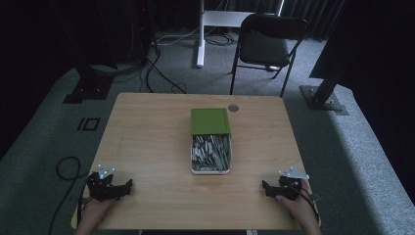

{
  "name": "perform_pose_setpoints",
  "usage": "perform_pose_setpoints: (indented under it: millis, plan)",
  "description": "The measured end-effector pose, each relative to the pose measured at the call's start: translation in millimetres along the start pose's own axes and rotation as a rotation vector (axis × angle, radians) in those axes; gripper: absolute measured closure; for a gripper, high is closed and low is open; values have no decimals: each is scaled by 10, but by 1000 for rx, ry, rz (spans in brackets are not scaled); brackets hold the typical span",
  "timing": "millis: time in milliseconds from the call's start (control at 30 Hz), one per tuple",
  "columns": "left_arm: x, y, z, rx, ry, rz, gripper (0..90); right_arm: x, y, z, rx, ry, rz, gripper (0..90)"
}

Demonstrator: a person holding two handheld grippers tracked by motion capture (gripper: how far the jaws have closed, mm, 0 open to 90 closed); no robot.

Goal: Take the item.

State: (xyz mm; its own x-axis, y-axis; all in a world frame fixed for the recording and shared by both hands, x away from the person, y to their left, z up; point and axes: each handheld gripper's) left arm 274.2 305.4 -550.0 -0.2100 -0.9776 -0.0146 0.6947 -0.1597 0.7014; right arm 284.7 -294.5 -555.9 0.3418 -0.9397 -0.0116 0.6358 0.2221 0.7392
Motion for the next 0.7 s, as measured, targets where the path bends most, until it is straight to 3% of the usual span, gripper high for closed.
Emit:
perform_pose_setpoints:
  millis: [700]
  plan:
    - [0, -7, 5, 2, -5, -7, 13, -1, 0, -1, 0, 0, 1, 109]
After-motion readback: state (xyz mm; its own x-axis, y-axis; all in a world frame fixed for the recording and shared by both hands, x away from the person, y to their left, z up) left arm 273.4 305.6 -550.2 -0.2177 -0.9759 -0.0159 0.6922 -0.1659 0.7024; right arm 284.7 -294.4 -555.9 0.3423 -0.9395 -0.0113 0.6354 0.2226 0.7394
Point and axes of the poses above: each handheld gripper's, and its own axes: z roughly backward along the jaws, y roughly out of its top, x roughly to its right, and after that the axes turned 1 degree about x, right-handed
